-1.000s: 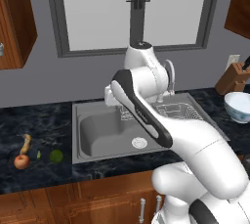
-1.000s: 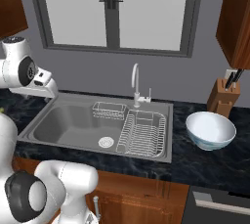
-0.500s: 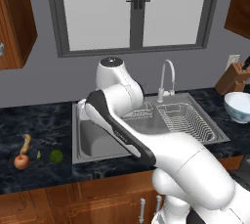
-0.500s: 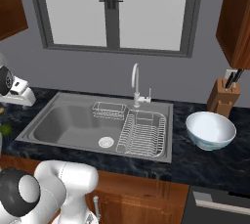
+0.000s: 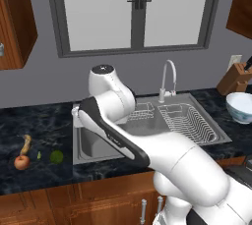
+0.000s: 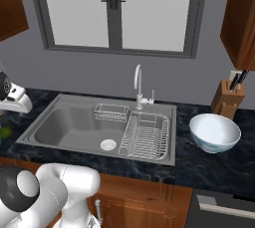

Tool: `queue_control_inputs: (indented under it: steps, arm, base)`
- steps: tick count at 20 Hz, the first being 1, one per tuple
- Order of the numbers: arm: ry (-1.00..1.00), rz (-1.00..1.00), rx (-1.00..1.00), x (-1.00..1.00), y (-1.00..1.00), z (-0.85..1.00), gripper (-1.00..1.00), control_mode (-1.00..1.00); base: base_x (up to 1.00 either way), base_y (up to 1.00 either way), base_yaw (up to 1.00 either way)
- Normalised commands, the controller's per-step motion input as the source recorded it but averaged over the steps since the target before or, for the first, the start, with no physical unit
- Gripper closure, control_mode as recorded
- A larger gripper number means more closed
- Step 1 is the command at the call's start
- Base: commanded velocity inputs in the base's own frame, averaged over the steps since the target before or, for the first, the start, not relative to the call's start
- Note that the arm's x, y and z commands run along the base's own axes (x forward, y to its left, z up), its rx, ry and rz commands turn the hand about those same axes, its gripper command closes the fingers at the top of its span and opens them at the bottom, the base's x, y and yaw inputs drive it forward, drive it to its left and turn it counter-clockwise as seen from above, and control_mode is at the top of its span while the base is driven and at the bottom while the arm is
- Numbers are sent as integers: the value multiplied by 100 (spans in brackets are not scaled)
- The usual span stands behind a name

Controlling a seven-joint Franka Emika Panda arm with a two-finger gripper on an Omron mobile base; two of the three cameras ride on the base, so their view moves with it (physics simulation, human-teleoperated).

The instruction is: There is a mixed pile of frozen fruits and vegetables on the counter. Locate all the frozen vegetables and place the items in a bowl on the counter. Take all the frozen fruits and defrost them in a running sink.

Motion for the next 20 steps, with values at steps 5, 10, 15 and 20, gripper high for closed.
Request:
queue_control_inputs:
  steps: [5, 10, 15, 20]
  arm:
    - [6, 0, -2, 30, 25, -56, -100, -100]
    - [2, 0, -1, 27, 26, -27, -100, -100]
    - [5, 0, -1, 12, 49, -18, -100, -100]
    - [5, 0, 0, 0, 33, -15, -100, -100]
  base:
    - [0, 0, 0]
    - [0, 0, 0]
    - [0, 0, 0]
    - [0, 0, 0]
